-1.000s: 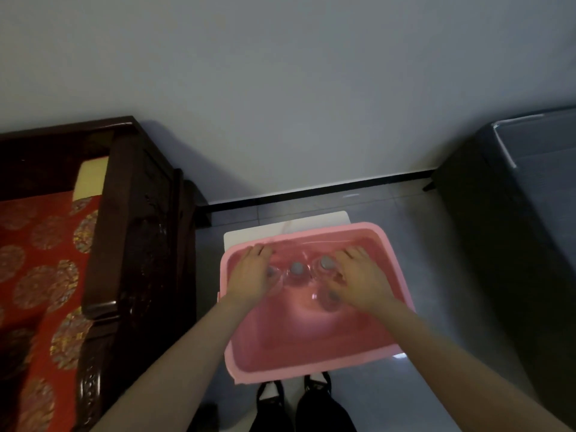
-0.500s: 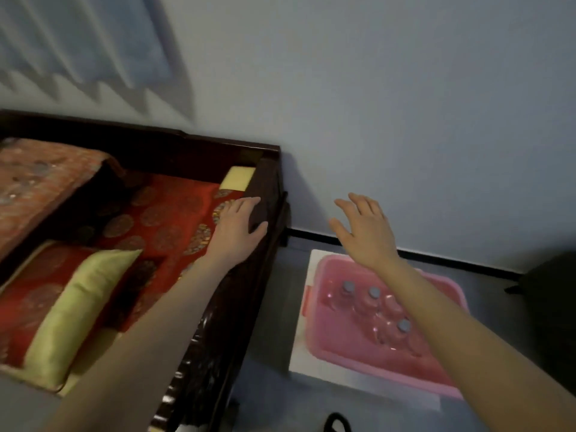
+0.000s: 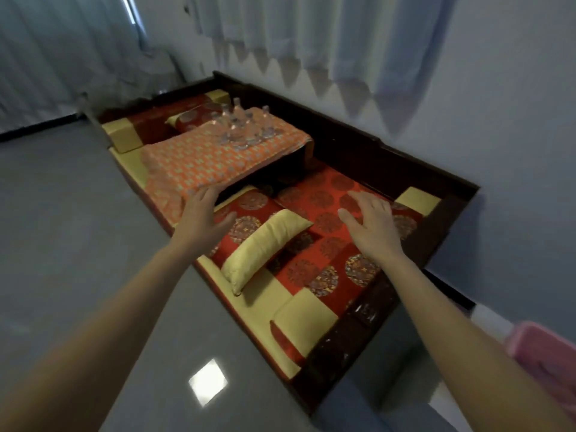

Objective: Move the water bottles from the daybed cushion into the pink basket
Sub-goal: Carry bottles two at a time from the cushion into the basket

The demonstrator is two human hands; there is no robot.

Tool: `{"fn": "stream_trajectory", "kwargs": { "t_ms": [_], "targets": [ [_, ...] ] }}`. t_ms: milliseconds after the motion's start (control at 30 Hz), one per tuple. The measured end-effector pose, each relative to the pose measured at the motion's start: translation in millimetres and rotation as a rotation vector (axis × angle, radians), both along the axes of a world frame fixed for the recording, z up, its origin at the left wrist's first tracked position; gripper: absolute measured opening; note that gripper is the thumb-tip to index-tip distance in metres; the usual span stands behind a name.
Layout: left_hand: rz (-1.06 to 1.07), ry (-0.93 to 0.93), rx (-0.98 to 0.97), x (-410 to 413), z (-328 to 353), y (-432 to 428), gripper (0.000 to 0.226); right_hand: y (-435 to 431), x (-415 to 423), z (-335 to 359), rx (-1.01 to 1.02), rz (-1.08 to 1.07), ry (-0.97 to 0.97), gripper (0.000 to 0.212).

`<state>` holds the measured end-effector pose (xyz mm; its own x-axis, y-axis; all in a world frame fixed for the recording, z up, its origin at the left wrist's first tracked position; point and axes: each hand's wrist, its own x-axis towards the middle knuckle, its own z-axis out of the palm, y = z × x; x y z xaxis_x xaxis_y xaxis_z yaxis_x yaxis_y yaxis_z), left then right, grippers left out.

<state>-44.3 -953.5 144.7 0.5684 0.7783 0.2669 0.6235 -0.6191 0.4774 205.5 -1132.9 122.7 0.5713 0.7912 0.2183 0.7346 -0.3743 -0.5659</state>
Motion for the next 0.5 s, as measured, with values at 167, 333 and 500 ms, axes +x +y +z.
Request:
{"fn": "stream_trajectory", "kwargs": {
  "t_ms": [167, 333, 500],
  "targets": [
    [0.145, -0.024, -0.045, -79.8, -3.4, 63.4, 0.057, 99.7, -59.4, -2.0, -0.037, 0.133, -0.053, 0.053],
    [0.235, -0.011, -0.055, -118.6, -8.4, 125.5, 0.056, 183.7, -75.4, -4.3, -0.04, 0.173, -0.106, 0.054],
    [0.354, -0.012, -0.047, -145.6, -4.7, 207.9, 0.056, 281.0, -79.6, -8.3, -0.032, 0.206, -0.062, 0.055]
  ]
}}
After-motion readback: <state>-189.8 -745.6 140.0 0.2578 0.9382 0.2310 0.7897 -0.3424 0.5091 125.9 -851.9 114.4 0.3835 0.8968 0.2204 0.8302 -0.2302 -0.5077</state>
